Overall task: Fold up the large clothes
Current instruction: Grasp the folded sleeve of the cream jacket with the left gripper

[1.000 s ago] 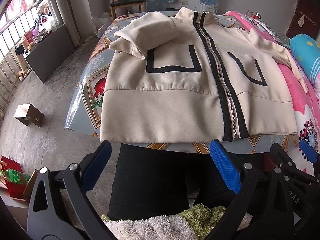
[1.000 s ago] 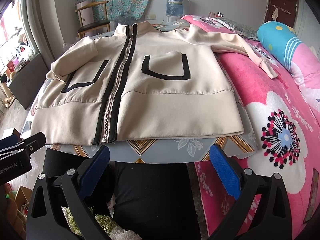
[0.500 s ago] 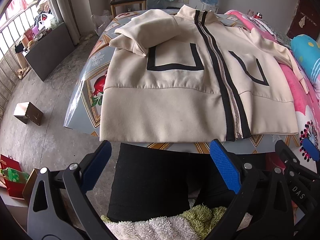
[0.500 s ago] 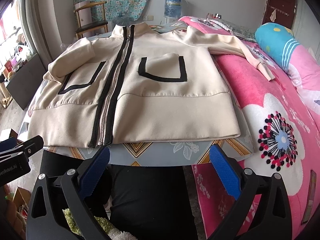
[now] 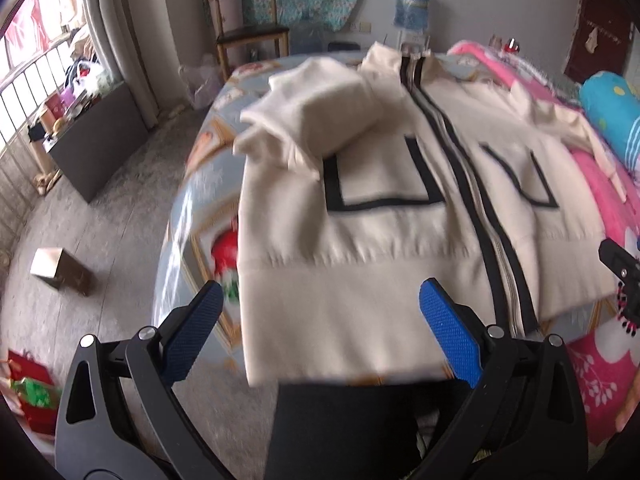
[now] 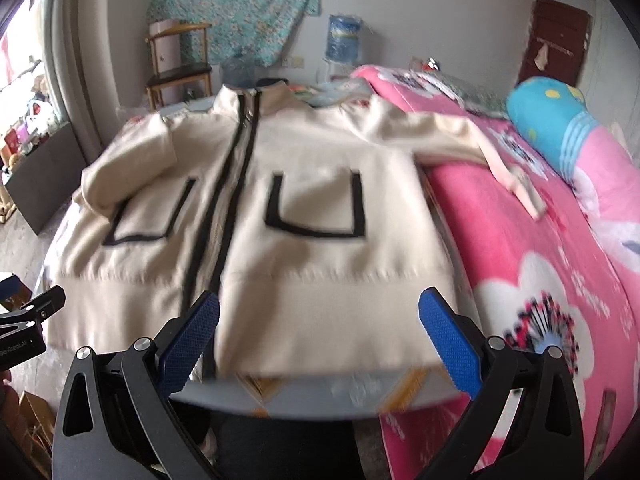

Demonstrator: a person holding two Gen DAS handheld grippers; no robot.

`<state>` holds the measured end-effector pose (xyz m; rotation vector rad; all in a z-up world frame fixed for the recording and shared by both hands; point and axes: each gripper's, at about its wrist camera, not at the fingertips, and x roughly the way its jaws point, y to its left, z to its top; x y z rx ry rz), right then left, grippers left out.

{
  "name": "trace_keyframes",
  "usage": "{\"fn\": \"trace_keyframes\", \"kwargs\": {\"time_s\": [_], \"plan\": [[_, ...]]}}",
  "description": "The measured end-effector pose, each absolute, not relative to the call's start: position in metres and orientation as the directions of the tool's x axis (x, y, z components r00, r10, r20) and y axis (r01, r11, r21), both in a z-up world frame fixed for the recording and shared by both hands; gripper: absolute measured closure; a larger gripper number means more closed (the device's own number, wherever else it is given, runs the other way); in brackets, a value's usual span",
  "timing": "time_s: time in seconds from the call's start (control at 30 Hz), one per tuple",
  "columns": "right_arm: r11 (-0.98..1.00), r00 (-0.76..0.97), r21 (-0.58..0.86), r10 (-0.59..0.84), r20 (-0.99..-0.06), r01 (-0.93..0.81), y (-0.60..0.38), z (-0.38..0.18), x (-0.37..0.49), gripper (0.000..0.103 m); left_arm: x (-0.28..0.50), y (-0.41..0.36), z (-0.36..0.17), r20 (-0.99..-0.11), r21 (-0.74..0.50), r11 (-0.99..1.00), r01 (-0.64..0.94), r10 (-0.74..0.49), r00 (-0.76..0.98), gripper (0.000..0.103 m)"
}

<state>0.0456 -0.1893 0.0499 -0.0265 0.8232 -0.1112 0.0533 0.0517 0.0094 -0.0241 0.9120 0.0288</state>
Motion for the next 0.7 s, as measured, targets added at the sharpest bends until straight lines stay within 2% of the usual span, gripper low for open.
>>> {"fn": "trace_keyframes", "kwargs": {"time_s": [0.37, 0.47, 0.63, 0.7], "plan": [[0.980, 0.698, 0.137, 0.198, -0.688, -0.143, -0.141, 0.067, 0.151, 0.006, 0.138, 0.078, 0.031, -0.731, -0.183, 0.973, 0.140, -0.230, 0.643, 0.008], [0.970, 0.676, 0.181, 0.243, -0.696, -0.162, -0.132, 0.068, 0.179, 0.006, 0.169, 0.067, 0.028, -0.753, -0.118, 0.983, 0.143, -0.182, 0.632, 0.008], [0.964, 0.668, 0.202, 0.264, -0.696, -0.171, -0.129, 0.071, 0.205, 0.006, 0.217, 0.047, 0.001, -0.788, 0.123, 0.985, 0.121, 0.023, 0.615, 0.008], [0.967, 0.668, 0.192, 0.255, -0.699, -0.168, -0.131, 0.068, 0.211, 0.006, 0.229, 0.045, -0.008, -0.792, 0.179, 0.976, 0.128, 0.066, 0.606, 0.008]]}}
